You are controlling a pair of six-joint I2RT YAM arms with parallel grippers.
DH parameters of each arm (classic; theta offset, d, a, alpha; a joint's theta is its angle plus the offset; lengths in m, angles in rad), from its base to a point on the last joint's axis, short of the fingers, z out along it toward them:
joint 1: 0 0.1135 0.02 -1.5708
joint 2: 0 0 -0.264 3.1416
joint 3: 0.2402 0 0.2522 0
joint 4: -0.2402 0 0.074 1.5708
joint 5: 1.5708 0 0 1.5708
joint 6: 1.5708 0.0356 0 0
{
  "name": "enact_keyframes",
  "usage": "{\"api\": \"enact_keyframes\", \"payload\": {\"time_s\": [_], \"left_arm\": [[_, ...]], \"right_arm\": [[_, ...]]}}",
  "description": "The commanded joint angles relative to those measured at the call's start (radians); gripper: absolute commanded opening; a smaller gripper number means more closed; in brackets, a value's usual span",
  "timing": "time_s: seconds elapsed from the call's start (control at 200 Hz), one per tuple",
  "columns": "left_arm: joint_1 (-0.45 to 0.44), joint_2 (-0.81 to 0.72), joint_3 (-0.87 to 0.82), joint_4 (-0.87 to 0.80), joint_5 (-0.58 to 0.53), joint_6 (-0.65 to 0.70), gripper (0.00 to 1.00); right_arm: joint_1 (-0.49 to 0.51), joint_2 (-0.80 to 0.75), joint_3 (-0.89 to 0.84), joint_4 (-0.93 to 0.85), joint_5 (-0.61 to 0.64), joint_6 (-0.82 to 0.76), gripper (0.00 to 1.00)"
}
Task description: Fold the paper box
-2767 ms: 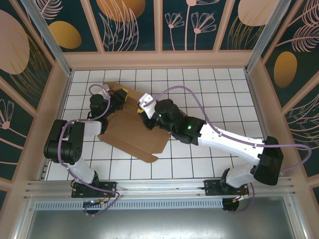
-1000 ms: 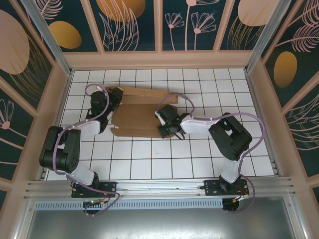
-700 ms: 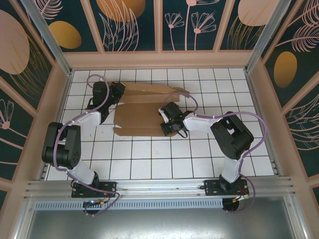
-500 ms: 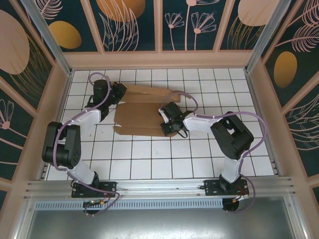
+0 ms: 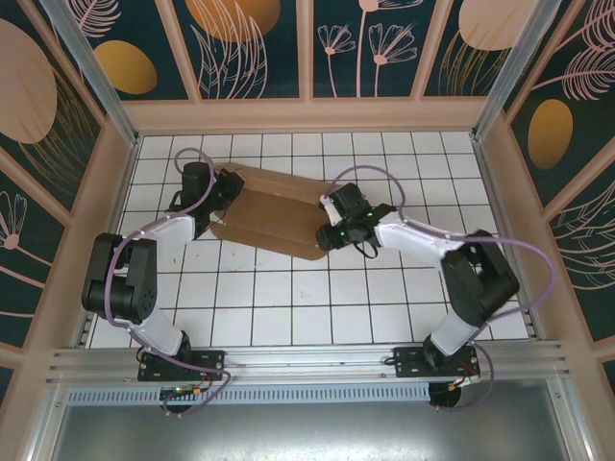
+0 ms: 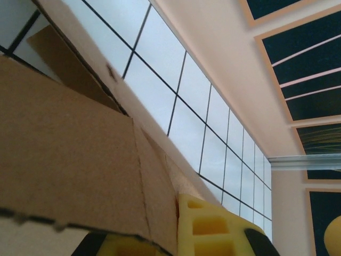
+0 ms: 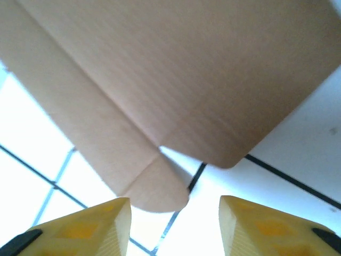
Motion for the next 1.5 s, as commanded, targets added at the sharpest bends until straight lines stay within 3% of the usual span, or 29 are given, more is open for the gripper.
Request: {"api": "enact_keyframes", "payload": {"time_s": [0.0, 0.14, 0.275, 0.576, 0.731, 0.906, 1.091, 1.311, 1.491], "left_arm": [[0.006, -0.024, -0.04, 0.027, -0.028, 0.011, 0.0], [0.006, -0.009, -0.009, 0.022, -0.024, -0.005, 0.0], [0.005, -0.032, 0.022, -0.012, -0.048, -0.055, 0.0], [-0.007, -0.137, -0.013, -0.163, -0.1, -0.279, 0.0], [-0.018, -0.172, 0.043, -0.301, -0.134, -0.336, 0.0], [-0.021, -0.169, 0.084, -0.414, -0.142, -0.416, 0.0], [-0.029, -0.183, 0.212, -0.645, -0.209, -0.457, 0.0], [-0.028, -0.189, 0.248, -0.641, -0.209, -0.511, 0.0], [-0.025, -0.096, 0.271, -0.62, -0.201, -0.53, 0.0]], "right_arm": [[-0.031, -0.115, 0.049, 0.028, -0.073, 0.042, 0.49], [-0.097, -0.128, 0.106, 0.008, -0.184, 0.108, 0.49], [-0.057, -0.104, 0.161, -0.056, -0.146, 0.087, 0.47], [0.188, -0.076, 0.128, -0.035, -0.017, 0.076, 0.16], [0.205, -0.12, -0.004, 0.093, 0.09, 0.125, 0.0], [0.205, -0.058, -0.041, 0.139, 0.239, 0.231, 0.0], [0.221, -0.097, -0.127, 0.214, 0.238, 0.235, 0.0], [0.339, -0.075, -0.111, 0.149, 0.324, 0.208, 0.0], [0.315, -0.02, -0.129, 0.214, 0.283, 0.213, 0.0]]}}
